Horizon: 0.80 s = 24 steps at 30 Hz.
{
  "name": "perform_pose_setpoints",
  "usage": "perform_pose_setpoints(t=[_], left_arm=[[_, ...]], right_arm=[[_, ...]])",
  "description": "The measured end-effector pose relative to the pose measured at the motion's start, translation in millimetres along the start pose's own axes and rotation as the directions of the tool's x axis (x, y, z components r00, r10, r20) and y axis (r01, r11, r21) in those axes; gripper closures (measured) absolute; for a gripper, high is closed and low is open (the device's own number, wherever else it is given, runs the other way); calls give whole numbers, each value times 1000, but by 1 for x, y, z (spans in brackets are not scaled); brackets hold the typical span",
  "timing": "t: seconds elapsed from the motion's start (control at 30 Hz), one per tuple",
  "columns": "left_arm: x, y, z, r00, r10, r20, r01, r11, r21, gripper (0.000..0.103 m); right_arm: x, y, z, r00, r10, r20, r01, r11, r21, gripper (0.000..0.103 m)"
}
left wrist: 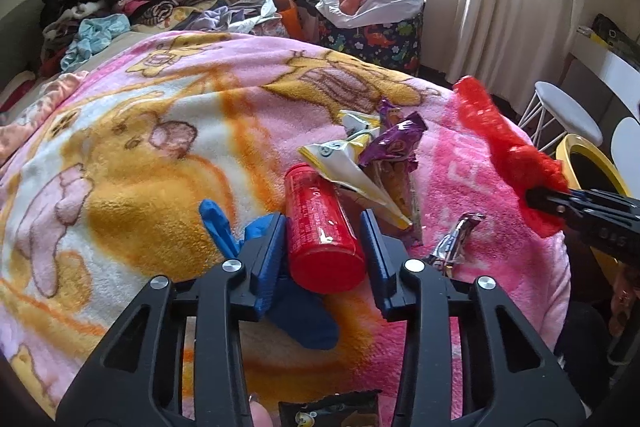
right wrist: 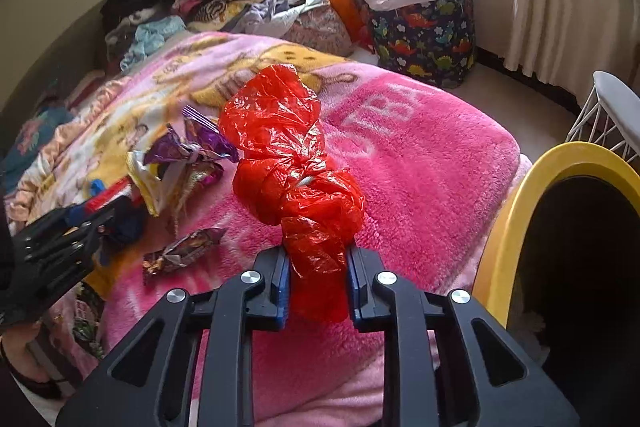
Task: Collect trash
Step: 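Grasp the red plastic bag with the right tool while the left tool grasps the red bottle, then carry the red bag and red bottle over the yellow bin with both tools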
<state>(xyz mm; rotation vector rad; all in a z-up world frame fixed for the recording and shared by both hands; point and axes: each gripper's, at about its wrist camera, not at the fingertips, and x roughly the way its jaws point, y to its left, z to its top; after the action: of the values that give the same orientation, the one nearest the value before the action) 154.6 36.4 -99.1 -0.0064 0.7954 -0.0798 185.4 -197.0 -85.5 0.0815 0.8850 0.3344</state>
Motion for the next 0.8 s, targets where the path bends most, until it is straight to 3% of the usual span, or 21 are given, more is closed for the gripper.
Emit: perform_pose_setpoints(t=[0.13,0.57,0.8], left_arm=[[-7,3,1,1000,-8,15,8,1000,-20,77],[-48,25,19,992,-88,92,99,988,-122,78],[-64,24,27,987,-90,131,106,987,-122,78]], right_arm=[[-6,4,-4,1000,18,8,-18,1000,-5,82],[-22,11,-9,999,39,38,-39,999,-9,83],[-32,15,-10,997,53,55,-53,998,-15,83]])
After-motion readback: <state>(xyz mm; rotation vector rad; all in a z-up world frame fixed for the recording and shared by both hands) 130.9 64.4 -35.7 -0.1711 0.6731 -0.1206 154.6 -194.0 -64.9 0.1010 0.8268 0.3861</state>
